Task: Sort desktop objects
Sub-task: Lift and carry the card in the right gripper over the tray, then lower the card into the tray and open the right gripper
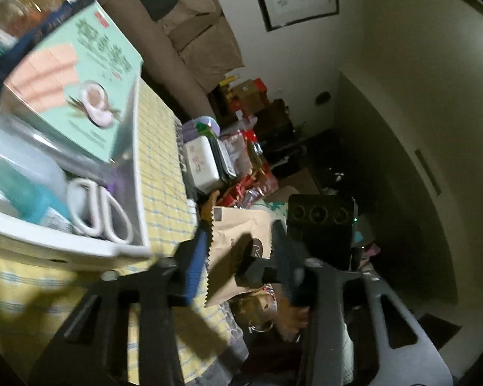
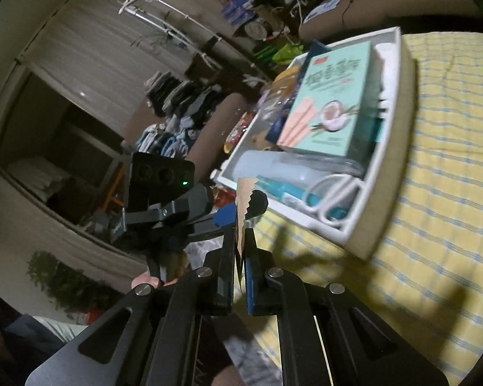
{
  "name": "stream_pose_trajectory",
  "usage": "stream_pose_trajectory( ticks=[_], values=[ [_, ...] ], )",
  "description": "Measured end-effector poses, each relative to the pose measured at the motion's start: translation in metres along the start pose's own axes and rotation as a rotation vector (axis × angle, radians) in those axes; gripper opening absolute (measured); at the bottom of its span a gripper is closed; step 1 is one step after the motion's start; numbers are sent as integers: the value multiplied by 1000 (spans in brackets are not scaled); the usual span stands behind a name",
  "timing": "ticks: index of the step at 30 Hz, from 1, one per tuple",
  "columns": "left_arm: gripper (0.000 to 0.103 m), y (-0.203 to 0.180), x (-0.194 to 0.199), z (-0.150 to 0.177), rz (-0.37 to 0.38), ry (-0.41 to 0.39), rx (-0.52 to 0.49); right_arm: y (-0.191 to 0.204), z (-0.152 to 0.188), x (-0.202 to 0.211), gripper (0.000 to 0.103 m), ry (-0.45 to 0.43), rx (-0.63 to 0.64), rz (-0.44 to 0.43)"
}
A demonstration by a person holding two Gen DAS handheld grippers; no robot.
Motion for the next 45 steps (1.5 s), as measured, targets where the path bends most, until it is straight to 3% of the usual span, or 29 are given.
stream_pose_trajectory(
  ticks=[6,12,19,22,24,27,30,34,39,45],
  values=[
    [20,33,45,-33,-22,-92,77,8,-39,-57,6,20,-10,-9],
    [19,68,103,-96,-104,-193,93,19,-97,-135,6,61,23,-5],
    [22,132,136,-126,-135,-272,189,13,-146,-220,9,162,103,102],
    [25,152,136,-131,-148,-281,220,3,-152,-245,22,213,138,166],
    [25,155,140,-134,-157,-292,213,-3,-154,-252,53,234,171,241],
    [25,157,141,-138,-193,-302,205,-1,-161,-249,56,254,259,378],
    [24,152,136,-135,-274,-282,164,10,-163,-235,56,233,332,394],
    [40,136,119,-136,-368,-268,105,22,-157,-220,56,189,382,444],
    [78,100,113,-125,-534,-252,-26,21,-137,-213,56,171,395,543],
    [85,54,103,-98,-692,-242,-179,20,-113,-189,56,79,377,655]
  ],
)
Point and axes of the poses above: each gripper's, at about its wrist camera, not at the fingertips, and x roughly against the way its jaws point, y to its left, z to its underside, the point moved 2 cm from there along -x, roughly the way its jaws point
